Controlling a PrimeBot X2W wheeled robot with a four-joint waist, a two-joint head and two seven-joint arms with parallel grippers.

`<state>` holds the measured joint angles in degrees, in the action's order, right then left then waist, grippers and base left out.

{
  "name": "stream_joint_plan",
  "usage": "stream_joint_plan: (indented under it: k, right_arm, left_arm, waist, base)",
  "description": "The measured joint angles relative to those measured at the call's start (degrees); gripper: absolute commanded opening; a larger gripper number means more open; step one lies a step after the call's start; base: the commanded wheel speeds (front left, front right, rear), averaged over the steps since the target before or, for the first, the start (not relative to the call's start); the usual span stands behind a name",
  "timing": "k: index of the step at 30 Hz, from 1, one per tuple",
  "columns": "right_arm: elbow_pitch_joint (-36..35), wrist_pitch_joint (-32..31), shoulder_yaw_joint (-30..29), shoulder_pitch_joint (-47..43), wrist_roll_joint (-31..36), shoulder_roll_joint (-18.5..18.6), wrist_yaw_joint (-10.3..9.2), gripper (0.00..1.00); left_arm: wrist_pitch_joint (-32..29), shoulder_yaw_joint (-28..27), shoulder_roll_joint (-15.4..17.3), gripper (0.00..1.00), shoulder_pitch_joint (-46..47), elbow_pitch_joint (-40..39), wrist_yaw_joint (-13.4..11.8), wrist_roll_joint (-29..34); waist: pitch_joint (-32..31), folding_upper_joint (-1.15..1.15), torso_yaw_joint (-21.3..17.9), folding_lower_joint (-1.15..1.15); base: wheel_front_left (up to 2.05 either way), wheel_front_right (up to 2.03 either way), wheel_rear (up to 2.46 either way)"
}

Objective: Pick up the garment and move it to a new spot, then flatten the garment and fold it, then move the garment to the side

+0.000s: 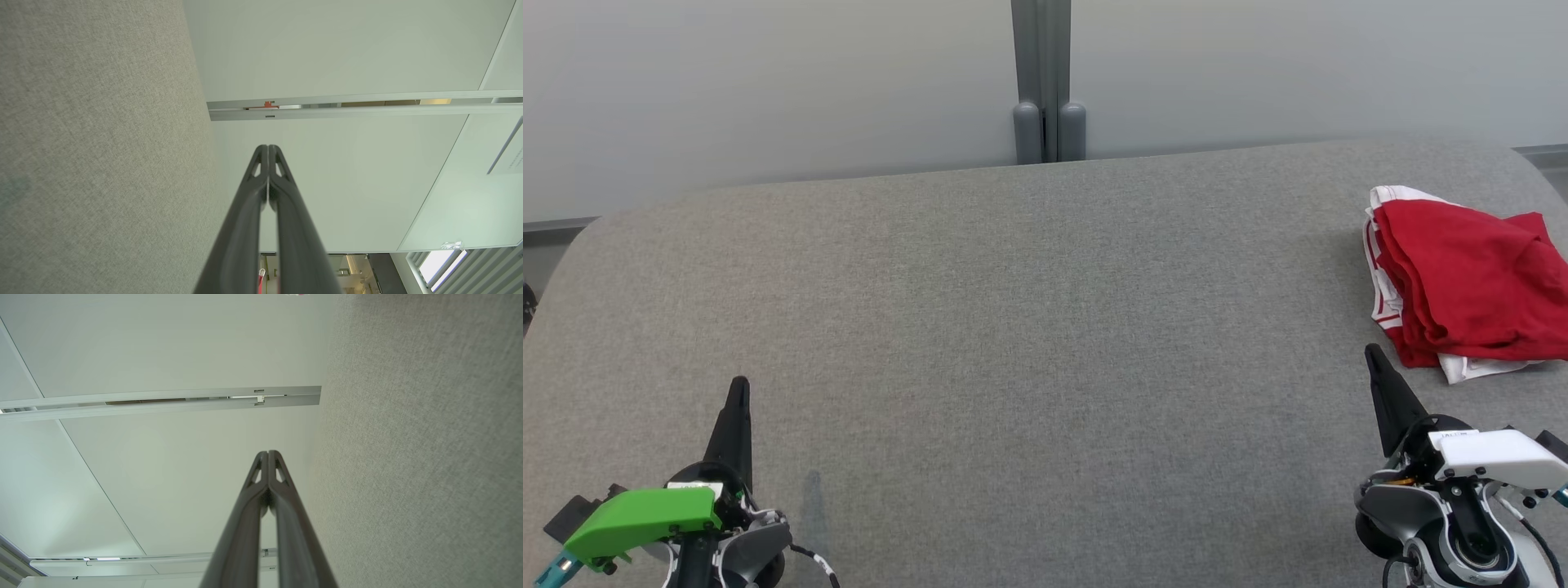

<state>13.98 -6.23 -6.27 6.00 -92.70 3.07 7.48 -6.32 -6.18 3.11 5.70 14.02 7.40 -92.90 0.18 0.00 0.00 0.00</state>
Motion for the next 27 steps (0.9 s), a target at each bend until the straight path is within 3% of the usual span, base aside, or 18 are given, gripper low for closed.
stream_joint_plan:
  k: [27]
  right_arm:
    - [0.01,-0.24,-0.10,0.01,0.05,-0.05,0.00,0.00]
  left_arm:
    - [-0.14,-0.14,-0.09,0.00,0.01,0.01,0.00,0.15]
  waist:
    - [0.00,0.00,0.00,0.00]
  base:
    - [0.00,0.00,0.00]
